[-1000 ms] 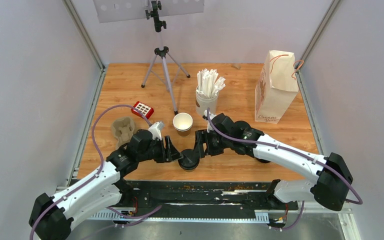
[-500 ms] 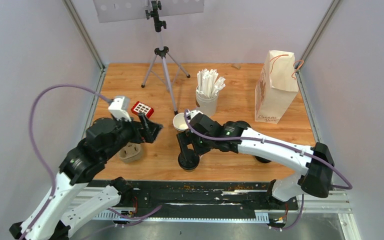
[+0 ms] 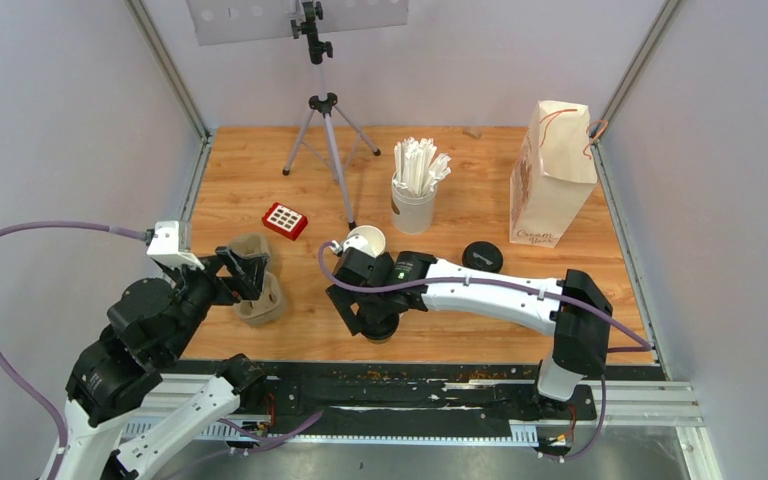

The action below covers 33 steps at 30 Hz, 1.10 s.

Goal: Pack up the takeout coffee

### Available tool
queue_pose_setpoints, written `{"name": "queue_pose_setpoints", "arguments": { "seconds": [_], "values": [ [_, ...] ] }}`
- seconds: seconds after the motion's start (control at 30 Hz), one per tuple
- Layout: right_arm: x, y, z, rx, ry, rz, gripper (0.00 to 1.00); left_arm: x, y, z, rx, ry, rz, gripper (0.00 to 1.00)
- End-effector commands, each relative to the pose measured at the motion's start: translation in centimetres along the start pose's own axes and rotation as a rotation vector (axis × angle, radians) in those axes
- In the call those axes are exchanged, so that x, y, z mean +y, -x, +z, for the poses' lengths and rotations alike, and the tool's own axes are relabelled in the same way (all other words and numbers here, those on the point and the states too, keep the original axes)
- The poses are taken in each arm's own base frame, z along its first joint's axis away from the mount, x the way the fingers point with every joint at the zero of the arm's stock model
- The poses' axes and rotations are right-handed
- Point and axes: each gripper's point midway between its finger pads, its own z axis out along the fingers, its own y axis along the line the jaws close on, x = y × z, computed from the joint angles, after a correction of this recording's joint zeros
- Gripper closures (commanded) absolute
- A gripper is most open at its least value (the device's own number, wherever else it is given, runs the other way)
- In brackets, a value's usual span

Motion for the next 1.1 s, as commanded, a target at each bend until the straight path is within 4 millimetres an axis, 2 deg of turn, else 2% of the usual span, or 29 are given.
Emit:
{"name": "queue_pose_setpoints", "arguments": {
  "seconds": [0.0, 0.17, 0.47, 0.9, 1.07],
  "values": [
    [-0.5, 0.7, -0.2, -0.015, -0.063, -0.042, 0.02, 1.0, -0.7, 0.3, 0.006, 0.042, 0.037, 0.00],
    [-0.4, 0.0, 0.5, 0.004, -0.059, -0.046, 0.03, 1.3, -1.4, 0.5, 0.024, 0.053, 0.050, 0.00],
    [-0.3, -0.7, 1.1, 0.021, -0.053, -0.051, 0.13, 1.6, -1.3, 0.4, 0.015, 0.062, 0.055, 0.00],
    [-0.3, -1.2, 1.4, 0.034, -0.046, -0.048, 0.13, 1.5, -1.6, 0.4, 0.025, 0.054, 0.064, 0.00],
    [-0.5, -1.2, 1.2, 0.029, -0.057, -0.046, 0.17, 1.6, -1.9, 0.3, 0.031, 0.049, 0.073, 0.00]
  ]
}}
